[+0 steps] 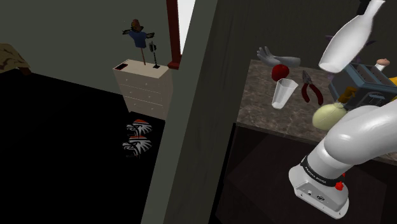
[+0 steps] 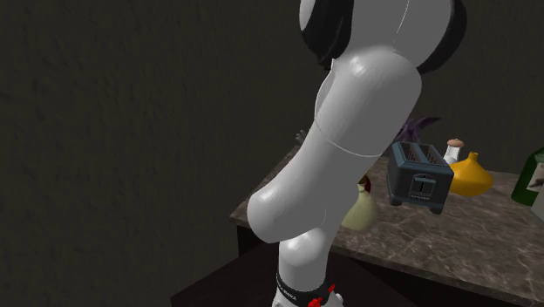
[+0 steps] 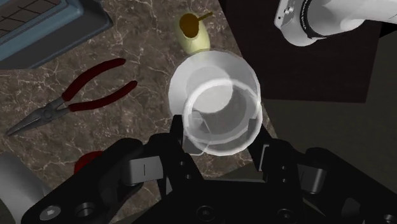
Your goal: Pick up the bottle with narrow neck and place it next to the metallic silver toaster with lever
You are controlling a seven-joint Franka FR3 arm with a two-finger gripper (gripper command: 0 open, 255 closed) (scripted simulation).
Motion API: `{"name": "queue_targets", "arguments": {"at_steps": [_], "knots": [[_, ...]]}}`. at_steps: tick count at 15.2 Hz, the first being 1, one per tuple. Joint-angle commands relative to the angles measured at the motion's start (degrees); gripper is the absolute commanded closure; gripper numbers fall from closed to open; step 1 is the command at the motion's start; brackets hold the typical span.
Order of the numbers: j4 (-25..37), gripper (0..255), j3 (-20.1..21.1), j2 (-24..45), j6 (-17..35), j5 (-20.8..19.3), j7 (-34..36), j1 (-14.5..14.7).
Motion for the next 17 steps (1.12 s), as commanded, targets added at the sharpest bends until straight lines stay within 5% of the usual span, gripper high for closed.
{"name": "queue_targets", "arguments": {"at_steps": [1, 10, 17], "knots": [[0.4, 255, -2.2, -0.4, 0.1, -1.6, -3.2, -0.6], [4.3, 255, -12.9, -0.4, 1.2, -7.3, -17.3, -1.8], [11.3, 255, -26.0, 3.9, 3.4, -8.7, -29.9, 0.0]]}}
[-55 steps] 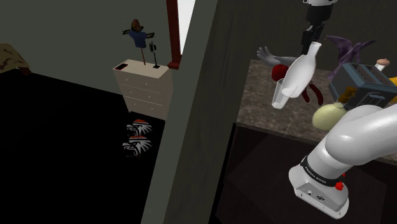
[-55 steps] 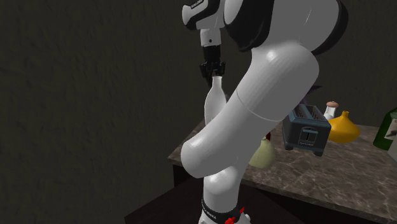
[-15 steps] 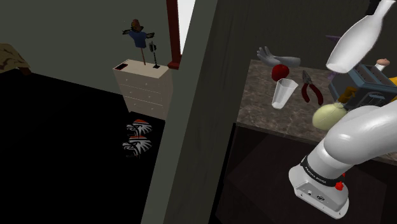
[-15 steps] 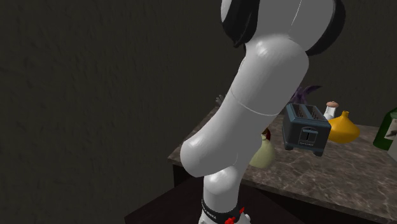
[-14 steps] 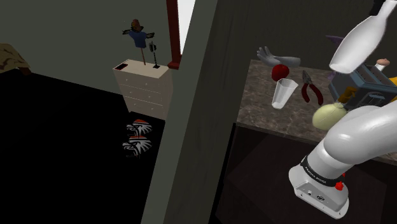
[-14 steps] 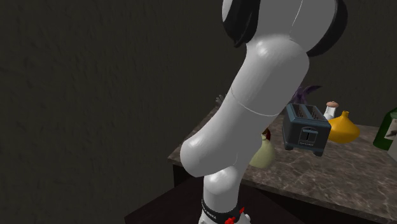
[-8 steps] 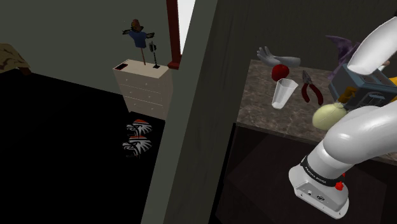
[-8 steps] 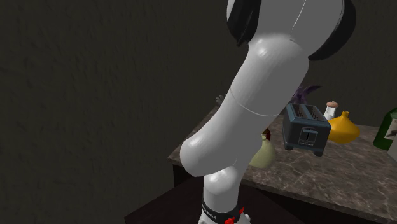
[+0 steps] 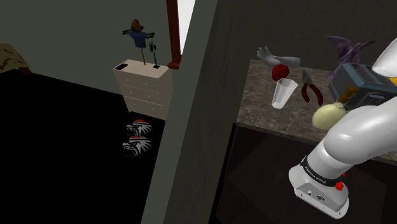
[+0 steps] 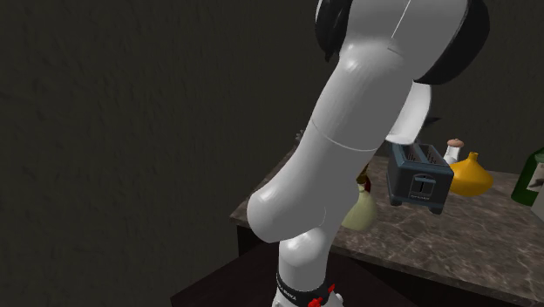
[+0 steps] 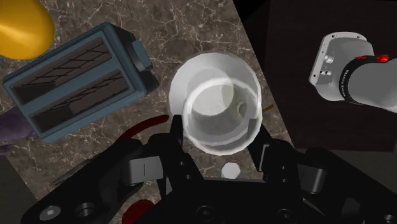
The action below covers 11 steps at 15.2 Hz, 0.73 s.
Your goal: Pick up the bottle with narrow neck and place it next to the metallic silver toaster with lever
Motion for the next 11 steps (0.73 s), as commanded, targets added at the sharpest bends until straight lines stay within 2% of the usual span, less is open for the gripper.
{"name": "queue_targets", "arguments": {"at_steps": [1, 11], "knots": [[2.9, 255, -5.1, 2.1, 0.7, 0.2, -4.3, 1.3], [-10.0, 255, -0.7, -4.7, 7.0, -2.8, 0.7, -2.2]]}}
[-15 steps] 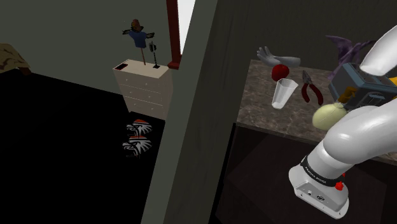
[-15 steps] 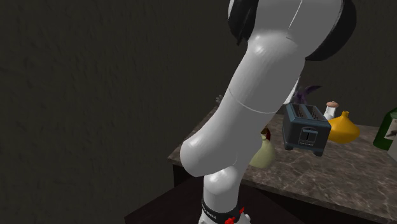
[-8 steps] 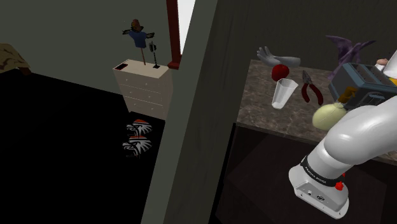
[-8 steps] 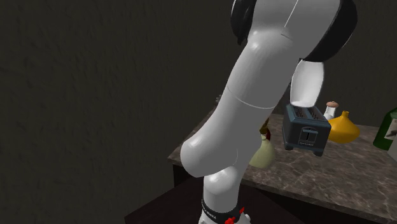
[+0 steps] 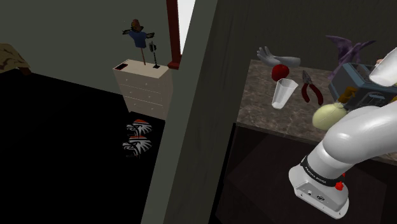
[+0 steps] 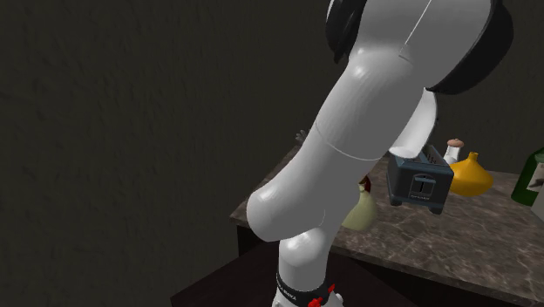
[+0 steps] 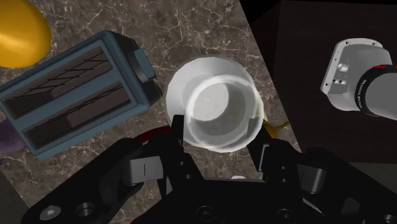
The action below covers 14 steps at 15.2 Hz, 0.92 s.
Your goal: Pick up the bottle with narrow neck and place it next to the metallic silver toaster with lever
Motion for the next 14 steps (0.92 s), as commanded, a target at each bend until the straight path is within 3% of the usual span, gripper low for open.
{"name": "queue_targets", "arguments": {"at_steps": [1, 14], "knots": [[-2.4, 255, 0.7, -1.3, 1.2, -0.6, 0.9, -0.7], [-15.7, 255, 1.1, -6.5, 9.3, -3.3, 4.9, -3.3]]}}
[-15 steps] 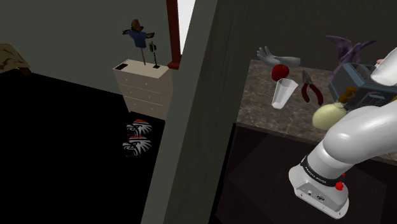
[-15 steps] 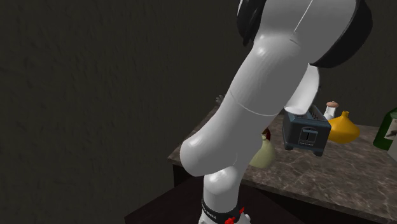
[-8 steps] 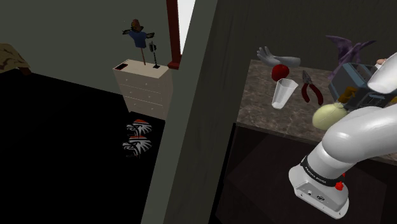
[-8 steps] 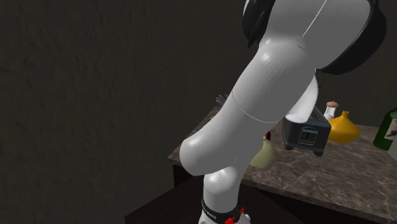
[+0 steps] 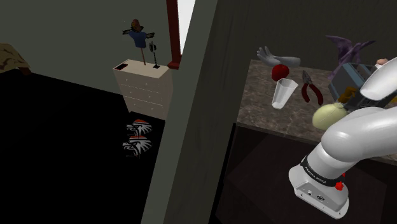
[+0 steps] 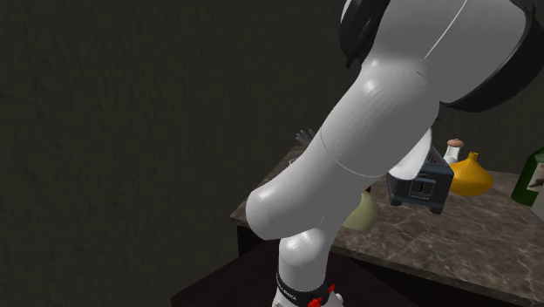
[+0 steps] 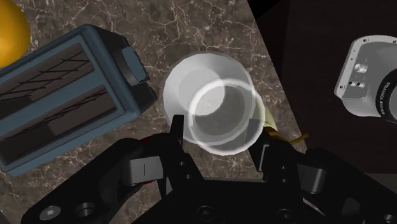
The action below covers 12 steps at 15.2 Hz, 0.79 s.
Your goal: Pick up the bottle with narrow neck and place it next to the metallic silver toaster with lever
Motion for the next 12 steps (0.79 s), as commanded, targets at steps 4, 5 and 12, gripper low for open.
{"name": "queue_targets", "arguments": {"at_steps": [4, 5, 12], "knots": [[-4.4, 255, -0.6, -1.4, 3.2, -1.0, 1.3, -0.6], [-5.3, 255, -0.7, -1.6, 3.8, -1.2, 1.5, -0.8], [-10.9, 255, -2.1, -3.0, 8.3, -2.7, 3.0, -1.4]]}}
